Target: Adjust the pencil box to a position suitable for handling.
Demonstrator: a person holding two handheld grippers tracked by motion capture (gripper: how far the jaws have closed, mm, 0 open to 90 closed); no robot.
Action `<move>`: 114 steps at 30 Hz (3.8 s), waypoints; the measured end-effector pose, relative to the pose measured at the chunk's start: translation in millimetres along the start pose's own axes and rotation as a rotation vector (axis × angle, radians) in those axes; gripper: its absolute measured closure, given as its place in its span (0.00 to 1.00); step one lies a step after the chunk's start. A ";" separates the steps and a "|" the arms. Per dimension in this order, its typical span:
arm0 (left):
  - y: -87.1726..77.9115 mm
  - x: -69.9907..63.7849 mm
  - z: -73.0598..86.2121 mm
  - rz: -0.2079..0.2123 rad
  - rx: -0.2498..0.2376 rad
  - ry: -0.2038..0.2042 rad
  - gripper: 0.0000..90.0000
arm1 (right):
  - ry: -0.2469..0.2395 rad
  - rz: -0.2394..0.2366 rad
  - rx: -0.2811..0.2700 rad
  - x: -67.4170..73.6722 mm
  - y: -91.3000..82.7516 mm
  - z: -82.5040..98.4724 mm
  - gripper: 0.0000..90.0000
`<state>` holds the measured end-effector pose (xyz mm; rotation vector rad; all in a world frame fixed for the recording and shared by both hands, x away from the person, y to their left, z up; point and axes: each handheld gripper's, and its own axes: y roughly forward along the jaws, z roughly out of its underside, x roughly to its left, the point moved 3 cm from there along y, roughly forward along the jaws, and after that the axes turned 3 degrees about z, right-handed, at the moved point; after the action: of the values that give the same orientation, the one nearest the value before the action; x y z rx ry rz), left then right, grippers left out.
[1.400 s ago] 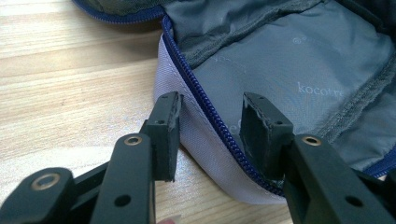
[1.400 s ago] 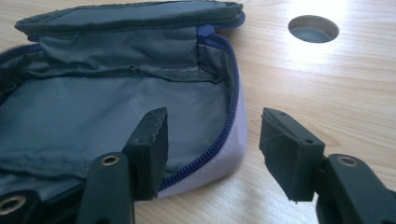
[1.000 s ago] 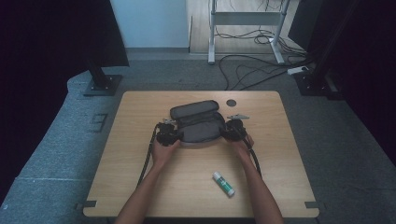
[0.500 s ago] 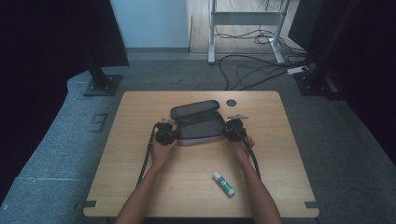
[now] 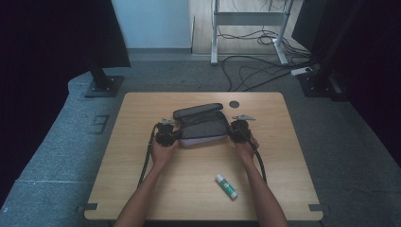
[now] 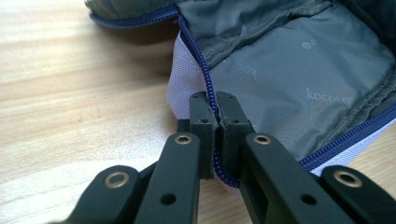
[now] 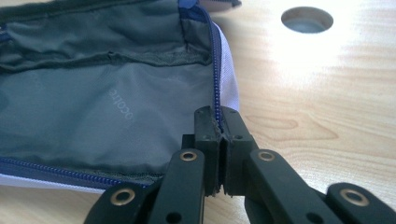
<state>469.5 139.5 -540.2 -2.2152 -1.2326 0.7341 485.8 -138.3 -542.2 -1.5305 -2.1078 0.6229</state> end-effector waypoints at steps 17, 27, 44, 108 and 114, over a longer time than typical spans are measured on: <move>-41.8 -20.5 -9.2 0.018 -0.061 0.065 0.97 | 0.006 -0.044 -0.088 7.8 -43.1 -6.0 0.96; -67.9 -28.6 -1.8 0.028 -0.091 0.084 0.98 | -0.021 -0.063 -0.130 19.2 -69.4 -7.9 0.96; -83.1 -35.5 31.7 0.062 -0.079 0.107 0.98 | -0.062 -0.092 -0.133 33.9 -91.7 25.6 0.96; -116.2 -8.7 99.4 0.057 -0.070 0.054 0.28 | -0.134 -0.160 -0.097 38.2 -130.5 93.9 0.36; -121.0 -5.6 111.3 0.078 -0.058 0.052 0.28 | -0.143 -0.166 -0.087 43.8 -139.2 111.4 0.38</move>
<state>320.5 208.9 -542.0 -2.3260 -1.1617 0.6740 302.4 -145.5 -542.2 -1.3731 -2.3690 0.6044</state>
